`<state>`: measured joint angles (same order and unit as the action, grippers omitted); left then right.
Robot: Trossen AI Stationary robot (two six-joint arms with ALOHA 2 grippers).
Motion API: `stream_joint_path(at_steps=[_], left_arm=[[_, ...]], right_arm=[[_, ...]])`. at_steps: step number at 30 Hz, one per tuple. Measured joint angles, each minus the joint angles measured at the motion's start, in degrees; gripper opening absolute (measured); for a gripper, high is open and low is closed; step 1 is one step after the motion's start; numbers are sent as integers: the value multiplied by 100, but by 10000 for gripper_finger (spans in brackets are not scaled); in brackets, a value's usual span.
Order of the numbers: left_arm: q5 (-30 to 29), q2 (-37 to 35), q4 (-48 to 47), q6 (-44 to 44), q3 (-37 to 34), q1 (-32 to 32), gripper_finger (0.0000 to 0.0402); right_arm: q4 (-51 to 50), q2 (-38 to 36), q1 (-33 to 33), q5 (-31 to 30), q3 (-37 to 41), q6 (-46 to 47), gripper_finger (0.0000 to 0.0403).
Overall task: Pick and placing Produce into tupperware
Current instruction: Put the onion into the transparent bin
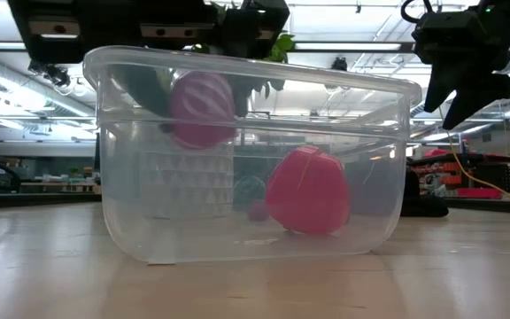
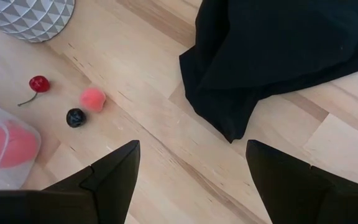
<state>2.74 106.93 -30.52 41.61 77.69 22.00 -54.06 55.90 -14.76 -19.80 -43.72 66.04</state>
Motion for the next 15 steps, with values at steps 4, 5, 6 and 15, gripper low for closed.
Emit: stream_joint_path(at_steps=[4,5,6,15], left_arm=[[0,-2,-23,4,0,-2,245],[0,-2,-28,4,0,-2,244],[-1,-2,-40,5,0,-1,243],[-22,-1,-47,152,0,-1,245]], right_arm=[[-2,-2,0,8,0,0,299],[0,-2,0,12,0,0,299],[-2,0,0,17,0,0,299],[-2,0,0,39,0,2,299]])
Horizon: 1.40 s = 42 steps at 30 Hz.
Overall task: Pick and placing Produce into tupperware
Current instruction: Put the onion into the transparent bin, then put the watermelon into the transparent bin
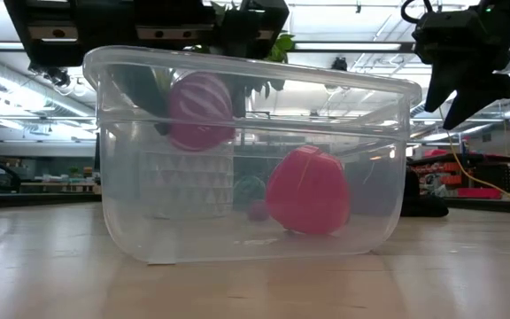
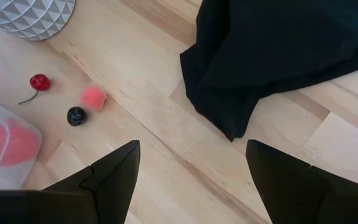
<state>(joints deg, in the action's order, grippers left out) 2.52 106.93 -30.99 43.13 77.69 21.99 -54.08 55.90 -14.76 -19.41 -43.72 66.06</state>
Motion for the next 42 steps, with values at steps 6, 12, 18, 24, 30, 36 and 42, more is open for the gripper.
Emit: stream_joint_path(at_steps=[6,12,18,24,30,36,42], left_arm=[[-244,-1,12,-2,0,-1,258],[-312,-1,-45,-4,0,1,256],[-1398,-77,-79,-7,51,14,256],[-2408,-335,-215,-598,626,-155,250],[-3020,-797,10,-1859,1332,-546,243],[-3505,-1377,-258,-3162,1543,-631,244],[-4378,-1989,-1016,-4991,1547,-329,243]], right_arm=[[0,0,0,23,0,0,299],[0,-2,0,99,0,-1,299],[-2,-2,-4,260,0,-19,299],[240,26,-4,279,0,-191,299],[306,148,-4,279,-2,-374,299],[268,166,-4,277,-2,-725,299],[193,160,-4,194,-2,-1163,299]])
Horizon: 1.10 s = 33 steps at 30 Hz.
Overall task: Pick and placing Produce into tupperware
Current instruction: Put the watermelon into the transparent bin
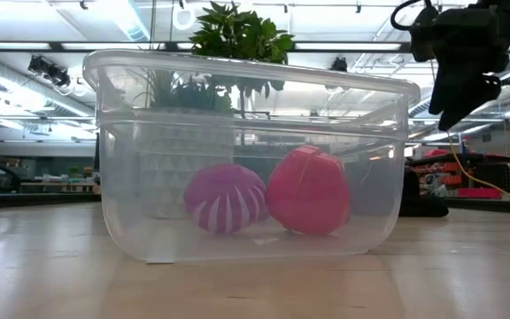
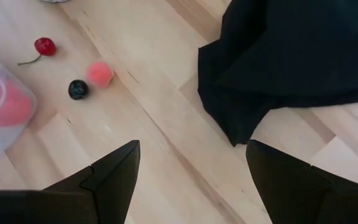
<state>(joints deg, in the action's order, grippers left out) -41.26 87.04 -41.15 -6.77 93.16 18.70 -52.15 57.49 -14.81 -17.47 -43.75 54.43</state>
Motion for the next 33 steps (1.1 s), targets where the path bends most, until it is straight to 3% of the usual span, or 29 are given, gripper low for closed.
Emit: stream_joint_path(at_steps=[3,6,21,24,29,31,33], left_arm=[[-782,-247,-680,-946,-2,233,244],[-1182,-478,-1489,-1879,-4,340,244],[-1172,-1059,-3329,-4150,-178,-945,240],[-1208,-1285,-3023,-4373,-680,-1008,240],[-1722,-2091,-1130,-4804,-1894,-797,238],[-1853,-2540,-206,-4562,-2447,-698,232],[-1630,-3032,814,-3922,-3020,-647,223]], right_arm=[[32,2,0,-72,0,-242,299],[144,0,3,-154,0,-487,299],[859,0,7,-524,0,-1159,299],[858,0,8,-691,0,-1211,299],[851,0,9,-713,2,-1274,299],[854,-2,9,-717,2,-1283,299],[856,0,30,-715,3,-1285,299]])
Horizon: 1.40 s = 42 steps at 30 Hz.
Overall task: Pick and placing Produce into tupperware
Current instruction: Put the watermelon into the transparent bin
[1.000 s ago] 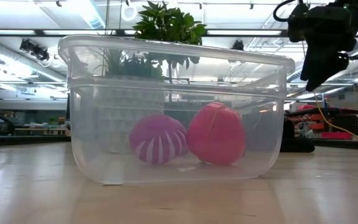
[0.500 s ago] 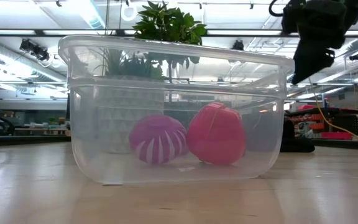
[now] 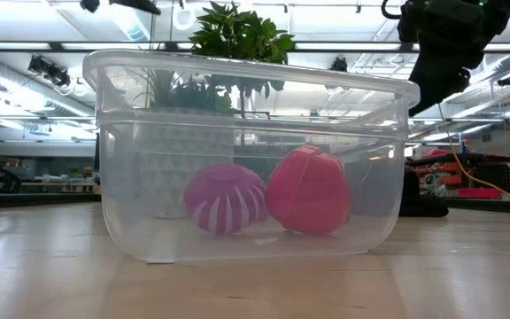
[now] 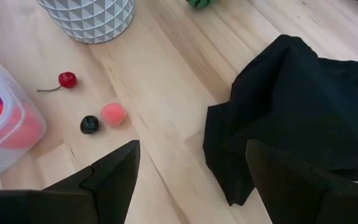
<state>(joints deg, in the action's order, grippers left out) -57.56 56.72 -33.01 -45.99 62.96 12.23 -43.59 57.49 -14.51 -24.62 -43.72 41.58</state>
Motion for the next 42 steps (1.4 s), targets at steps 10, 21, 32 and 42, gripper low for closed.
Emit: stream_joint_path(at_steps=[10,21,32,42], left_arm=[[3040,-2201,2896,2350,-2542,-829,155],[5298,-2374,2831,2913,-3247,-2744,130],[6762,-2298,2968,3232,-3252,-4347,130],[7289,-2298,2924,3229,-3252,-4782,135]], right_arm=[[266,0,401,280,1,448,299],[1921,363,1757,1045,1,1376,299],[3300,2343,2724,2173,-438,1577,298],[1778,3988,2802,1969,-2398,651,291]])
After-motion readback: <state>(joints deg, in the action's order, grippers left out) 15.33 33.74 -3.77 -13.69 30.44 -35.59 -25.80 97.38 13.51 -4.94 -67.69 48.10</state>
